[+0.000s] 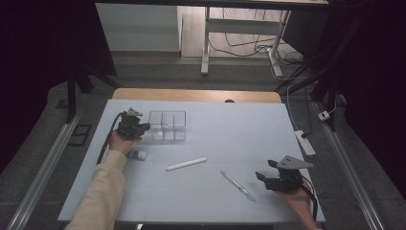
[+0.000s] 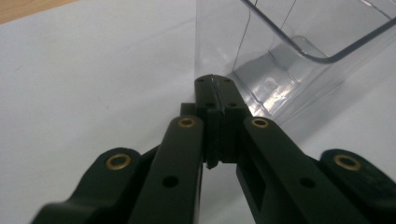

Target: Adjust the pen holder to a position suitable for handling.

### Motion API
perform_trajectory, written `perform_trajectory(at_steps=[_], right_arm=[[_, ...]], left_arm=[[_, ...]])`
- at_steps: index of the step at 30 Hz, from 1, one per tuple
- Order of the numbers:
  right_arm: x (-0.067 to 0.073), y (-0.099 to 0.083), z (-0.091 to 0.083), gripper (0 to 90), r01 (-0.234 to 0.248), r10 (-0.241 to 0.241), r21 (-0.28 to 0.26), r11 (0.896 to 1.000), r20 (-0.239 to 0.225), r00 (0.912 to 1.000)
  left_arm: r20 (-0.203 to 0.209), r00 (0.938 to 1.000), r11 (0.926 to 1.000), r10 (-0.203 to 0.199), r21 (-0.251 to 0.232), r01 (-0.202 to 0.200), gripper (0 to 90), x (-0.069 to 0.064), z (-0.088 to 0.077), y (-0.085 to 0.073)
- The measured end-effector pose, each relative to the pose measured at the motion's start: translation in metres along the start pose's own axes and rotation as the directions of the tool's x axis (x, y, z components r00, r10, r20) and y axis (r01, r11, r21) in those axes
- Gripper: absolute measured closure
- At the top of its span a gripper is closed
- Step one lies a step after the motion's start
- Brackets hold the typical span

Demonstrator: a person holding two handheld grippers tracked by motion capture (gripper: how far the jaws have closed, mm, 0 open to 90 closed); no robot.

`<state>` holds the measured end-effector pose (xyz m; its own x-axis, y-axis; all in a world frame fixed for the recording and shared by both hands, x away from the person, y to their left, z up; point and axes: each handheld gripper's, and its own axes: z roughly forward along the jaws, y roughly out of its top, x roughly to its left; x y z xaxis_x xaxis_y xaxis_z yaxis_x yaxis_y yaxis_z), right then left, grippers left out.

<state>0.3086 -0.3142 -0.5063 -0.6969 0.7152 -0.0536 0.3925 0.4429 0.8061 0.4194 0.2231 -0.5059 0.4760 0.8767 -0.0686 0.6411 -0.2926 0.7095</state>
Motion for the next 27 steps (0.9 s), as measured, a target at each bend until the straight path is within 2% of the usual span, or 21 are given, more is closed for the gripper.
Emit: perform_trajectory(at_steps=[27], right_arm=[[0.000,0.000,0.002,28.0,0.006,-0.006,0.011,1.000,-0.003,1.0000]], left_arm=[[0.029,0.9967,0.9970,0.076,0.009,-0.077,89.2,-0.027,0.020,0.019]])
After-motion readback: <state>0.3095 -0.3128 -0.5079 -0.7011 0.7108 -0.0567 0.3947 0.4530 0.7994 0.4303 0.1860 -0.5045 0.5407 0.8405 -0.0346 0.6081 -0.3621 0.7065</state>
